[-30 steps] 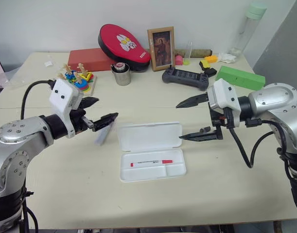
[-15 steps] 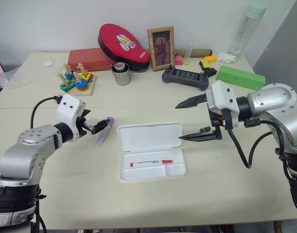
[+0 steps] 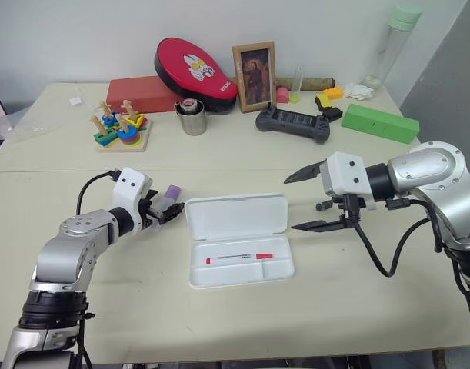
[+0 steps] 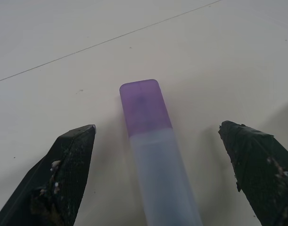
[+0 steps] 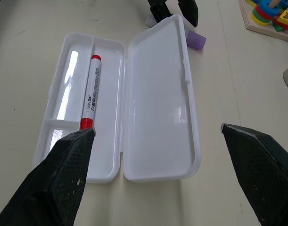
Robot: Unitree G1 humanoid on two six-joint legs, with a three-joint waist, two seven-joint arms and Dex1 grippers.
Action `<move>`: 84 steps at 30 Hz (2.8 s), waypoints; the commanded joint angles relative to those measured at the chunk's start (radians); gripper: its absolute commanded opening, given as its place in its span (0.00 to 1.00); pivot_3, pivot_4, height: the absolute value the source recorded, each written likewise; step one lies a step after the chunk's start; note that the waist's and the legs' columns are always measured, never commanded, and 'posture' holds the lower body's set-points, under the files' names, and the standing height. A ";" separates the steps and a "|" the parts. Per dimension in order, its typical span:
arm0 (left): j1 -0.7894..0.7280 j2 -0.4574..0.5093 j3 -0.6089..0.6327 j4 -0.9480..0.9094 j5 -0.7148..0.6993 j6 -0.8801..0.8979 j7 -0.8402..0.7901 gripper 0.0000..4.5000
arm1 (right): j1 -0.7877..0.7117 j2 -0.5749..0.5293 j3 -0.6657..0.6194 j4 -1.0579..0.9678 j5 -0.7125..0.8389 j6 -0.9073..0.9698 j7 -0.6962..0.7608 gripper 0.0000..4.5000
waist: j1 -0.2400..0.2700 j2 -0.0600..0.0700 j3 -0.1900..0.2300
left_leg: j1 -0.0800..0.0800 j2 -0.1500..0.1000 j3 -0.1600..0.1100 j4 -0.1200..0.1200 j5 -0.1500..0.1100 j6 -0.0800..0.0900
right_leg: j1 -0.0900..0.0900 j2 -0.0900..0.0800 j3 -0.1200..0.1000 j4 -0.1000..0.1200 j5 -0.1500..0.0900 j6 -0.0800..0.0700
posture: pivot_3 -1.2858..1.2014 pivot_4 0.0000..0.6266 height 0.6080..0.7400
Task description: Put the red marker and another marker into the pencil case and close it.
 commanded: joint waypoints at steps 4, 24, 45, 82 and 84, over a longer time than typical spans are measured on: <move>-0.028 -0.019 -0.011 0.027 0.018 0.041 0.009 0.95 | -0.015 0.010 -0.021 -0.021 -0.004 -0.006 -0.007 1.00 | 0.000 0.000 0.000 | 0.000 0.000 0.000 0.000 0.000 0.000 | 0.000 0.000 0.000 0.000 0.000 0.000 | 0.52 0.24 1.00; -0.033 0.006 -0.040 0.014 0.098 0.079 0.003 0.27 | -0.014 0.022 -0.024 -0.025 -0.002 0.005 -0.025 1.00 | -0.001 0.000 0.000 | 0.000 0.000 0.000 0.001 0.000 0.000 | 0.000 0.000 0.000 0.001 0.000 0.000 | 0.52 0.24 1.00; -0.112 0.147 0.105 -0.265 -0.002 0.107 -0.103 0.27 | 0.001 0.007 -0.038 -0.007 -0.007 -0.024 -0.012 1.00 | -0.001 0.000 0.000 | 0.000 0.000 0.000 0.001 0.000 0.000 | 0.000 0.000 0.000 0.001 0.000 0.000 | 0.52 0.24 1.00; 0.145 0.199 -0.172 -0.545 -0.238 0.013 -0.447 0.27 | 0.002 -0.019 -0.042 -0.003 -0.011 -0.076 0.037 1.00 | 0.000 0.000 0.000 | 0.000 0.000 0.001 0.001 0.000 0.000 | 0.001 0.000 0.001 -0.001 0.000 0.000 | 0.52 0.24 1.00; 0.146 0.195 -0.204 -0.516 -0.206 -0.019 -0.464 0.27 | -0.002 -0.018 -0.040 0.000 -0.012 -0.076 0.036 1.00 | 0.001 0.000 0.000 | 0.000 0.000 0.001 0.001 0.000 0.000 | 0.001 0.000 0.001 -0.001 0.000 0.000 | 0.52 0.24 1.00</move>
